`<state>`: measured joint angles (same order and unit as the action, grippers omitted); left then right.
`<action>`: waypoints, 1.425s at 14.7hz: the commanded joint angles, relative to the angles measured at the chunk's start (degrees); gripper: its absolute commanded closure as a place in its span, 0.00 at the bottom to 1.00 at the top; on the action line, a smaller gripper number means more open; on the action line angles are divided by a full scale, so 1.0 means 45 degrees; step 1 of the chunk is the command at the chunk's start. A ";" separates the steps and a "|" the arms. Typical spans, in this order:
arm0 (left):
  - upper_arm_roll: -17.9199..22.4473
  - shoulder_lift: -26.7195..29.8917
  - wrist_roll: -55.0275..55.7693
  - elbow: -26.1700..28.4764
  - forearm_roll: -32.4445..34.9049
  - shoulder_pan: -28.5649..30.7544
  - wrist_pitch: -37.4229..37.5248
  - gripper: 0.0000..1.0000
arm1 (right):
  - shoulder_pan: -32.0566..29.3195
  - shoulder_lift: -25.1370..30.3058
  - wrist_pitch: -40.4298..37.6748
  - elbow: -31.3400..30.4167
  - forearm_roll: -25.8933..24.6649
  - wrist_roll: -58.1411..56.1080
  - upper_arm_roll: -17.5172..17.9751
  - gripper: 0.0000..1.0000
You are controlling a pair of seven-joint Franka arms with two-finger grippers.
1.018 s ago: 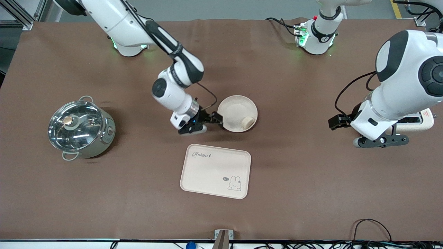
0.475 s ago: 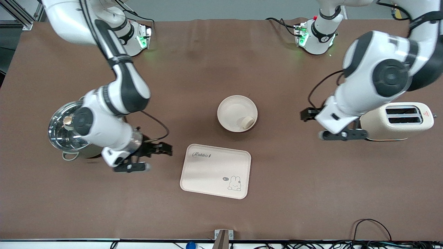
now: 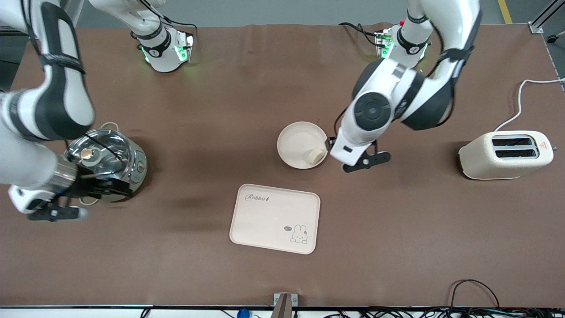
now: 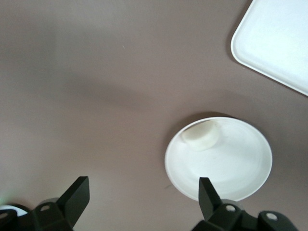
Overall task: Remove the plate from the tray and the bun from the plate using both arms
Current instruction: 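Withdraw the right gripper while the left gripper reaches over the plate, then grasp the white bun on the plate with the left gripper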
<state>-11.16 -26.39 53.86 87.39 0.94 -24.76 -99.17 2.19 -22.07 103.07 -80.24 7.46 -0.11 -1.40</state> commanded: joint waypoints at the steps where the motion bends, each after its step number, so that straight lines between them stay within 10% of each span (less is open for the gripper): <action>1: 0.0077 -0.0832 0.2165 0.0285 -0.0131 -0.0649 -0.1219 0.00 | -0.0564 0.0916 -0.1473 0.0292 -0.0757 0.0025 0.0194 0.00; 10: 0.0058 -0.2104 0.4828 0.2201 -0.0150 -0.1080 -0.5559 0.09 | -0.0799 0.5720 -0.2010 -0.3198 -0.1385 0.0318 0.0057 0.00; 21: -0.0040 -0.2632 0.4965 0.2279 -0.0443 -0.1061 -0.6029 0.41 | -0.0799 0.5685 -0.2339 -0.2540 -0.1483 0.0279 0.0077 0.00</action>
<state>-11.17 -38.75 75.59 96.92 0.03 -29.49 -125.47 -1.05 2.52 92.47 -91.64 1.99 0.44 -1.51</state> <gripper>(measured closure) 0.330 0.000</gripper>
